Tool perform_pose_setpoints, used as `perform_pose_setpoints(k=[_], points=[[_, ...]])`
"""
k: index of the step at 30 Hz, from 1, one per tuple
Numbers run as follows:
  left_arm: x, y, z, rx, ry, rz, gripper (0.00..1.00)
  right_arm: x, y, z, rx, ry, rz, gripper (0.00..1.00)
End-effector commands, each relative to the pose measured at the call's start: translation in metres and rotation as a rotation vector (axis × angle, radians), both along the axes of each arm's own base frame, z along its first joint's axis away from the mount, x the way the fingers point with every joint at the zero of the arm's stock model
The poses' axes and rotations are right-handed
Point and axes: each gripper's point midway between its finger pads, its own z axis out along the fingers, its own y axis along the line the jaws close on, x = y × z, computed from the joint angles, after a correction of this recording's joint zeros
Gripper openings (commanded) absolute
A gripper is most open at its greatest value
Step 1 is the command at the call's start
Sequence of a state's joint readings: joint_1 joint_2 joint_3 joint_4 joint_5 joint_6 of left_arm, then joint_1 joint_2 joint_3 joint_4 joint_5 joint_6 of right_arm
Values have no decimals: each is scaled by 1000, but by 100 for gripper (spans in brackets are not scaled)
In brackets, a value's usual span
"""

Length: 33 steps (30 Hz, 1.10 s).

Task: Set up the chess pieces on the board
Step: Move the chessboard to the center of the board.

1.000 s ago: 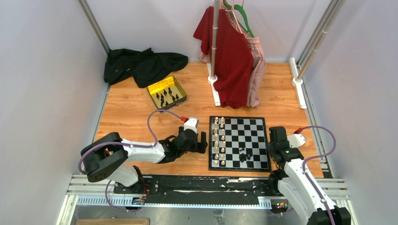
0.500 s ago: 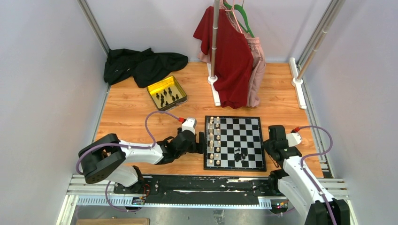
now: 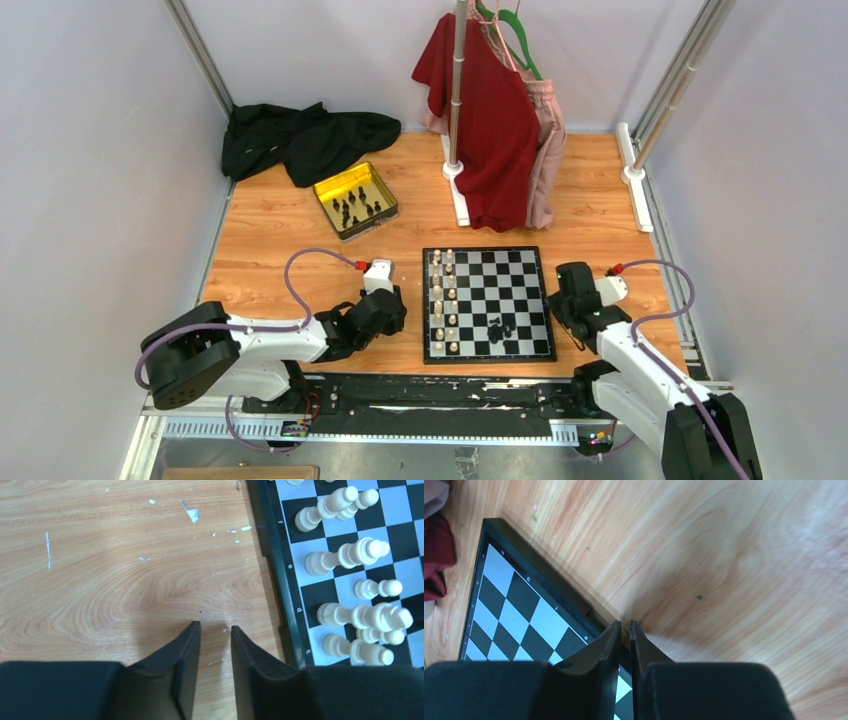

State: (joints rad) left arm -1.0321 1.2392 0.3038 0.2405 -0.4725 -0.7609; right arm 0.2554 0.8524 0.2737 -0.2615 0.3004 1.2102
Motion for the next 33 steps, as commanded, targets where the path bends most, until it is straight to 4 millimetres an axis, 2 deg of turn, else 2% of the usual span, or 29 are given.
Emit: perform_pose_setpoints(k=[1,7,19,24,33], points=[[0,9,-2,51,-6,27,30,-10,15,-13,1,69,25,17],[3,10,-3,81,-8,28,20,-4,30,-13,-3,66,53,17],[14,3,-10,89,31,40,15,7,57,-10,-23,67,118,17],[25,11,-6,85,25,67,15,13,69,-8,-24,65,146,17],[40,41,2,90,11,150,15,25,95,-12,-38,84,206,17]])
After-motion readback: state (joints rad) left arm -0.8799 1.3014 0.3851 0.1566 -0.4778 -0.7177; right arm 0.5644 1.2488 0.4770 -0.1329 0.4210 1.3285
